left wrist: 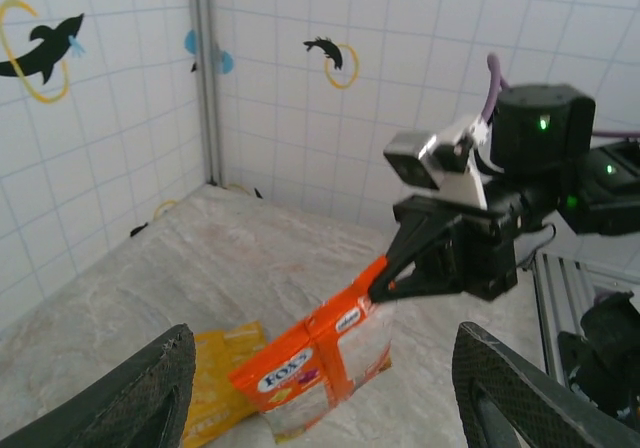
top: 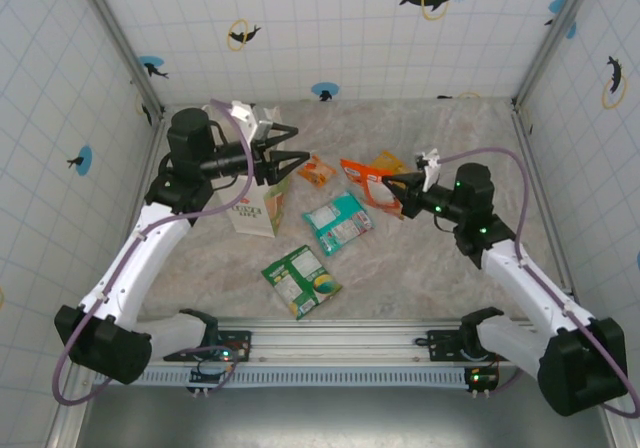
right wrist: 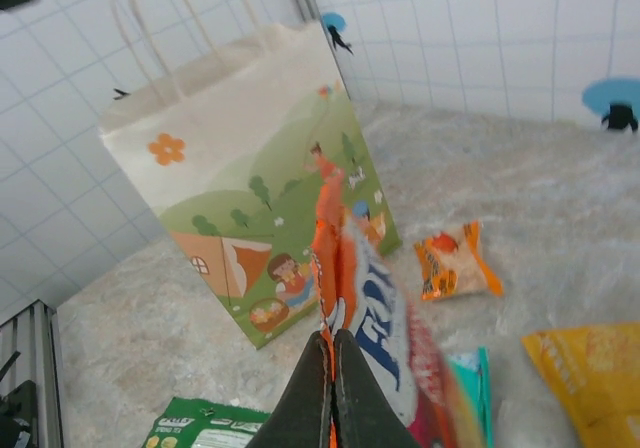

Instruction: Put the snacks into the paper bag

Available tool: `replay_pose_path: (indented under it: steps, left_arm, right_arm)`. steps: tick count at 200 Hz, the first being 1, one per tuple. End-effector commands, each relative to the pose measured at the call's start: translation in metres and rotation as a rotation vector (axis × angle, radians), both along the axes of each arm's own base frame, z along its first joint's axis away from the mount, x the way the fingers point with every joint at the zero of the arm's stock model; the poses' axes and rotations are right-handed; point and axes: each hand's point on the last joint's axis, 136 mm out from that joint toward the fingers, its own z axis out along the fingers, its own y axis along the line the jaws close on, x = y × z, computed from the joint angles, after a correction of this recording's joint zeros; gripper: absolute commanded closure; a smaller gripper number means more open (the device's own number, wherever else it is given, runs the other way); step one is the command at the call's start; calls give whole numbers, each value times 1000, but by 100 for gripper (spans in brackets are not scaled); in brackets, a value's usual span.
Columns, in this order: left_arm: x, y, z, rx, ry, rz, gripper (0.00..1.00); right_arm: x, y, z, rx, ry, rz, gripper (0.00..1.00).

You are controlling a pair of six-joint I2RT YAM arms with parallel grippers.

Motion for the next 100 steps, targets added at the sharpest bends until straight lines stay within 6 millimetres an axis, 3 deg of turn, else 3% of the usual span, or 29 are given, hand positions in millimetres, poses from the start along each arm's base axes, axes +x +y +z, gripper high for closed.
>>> replay_pose_path:
  steps: [1,28,32,80,100]
  left_arm:
    - [-14,-7,0,20,-55,-69,31]
    - [-10,-11,-13,49,-66,-48,31]
    - [-17,-19,-16,54,-69,-72,31]
    - [-25,-44,-34,88,-79,-102,29]
    - [-17,-50,-39,60,-62,-62,28]
  right_arm:
    - [-12,-7,61,25,-221,96,100]
    - [-20,-15,91,52,-288,194,100]
    - [-22,-15,95,53,-298,208,100]
    - [-36,-10,133,77,-360,357,100]
    - [-40,-8,147,81,-388,392,100]
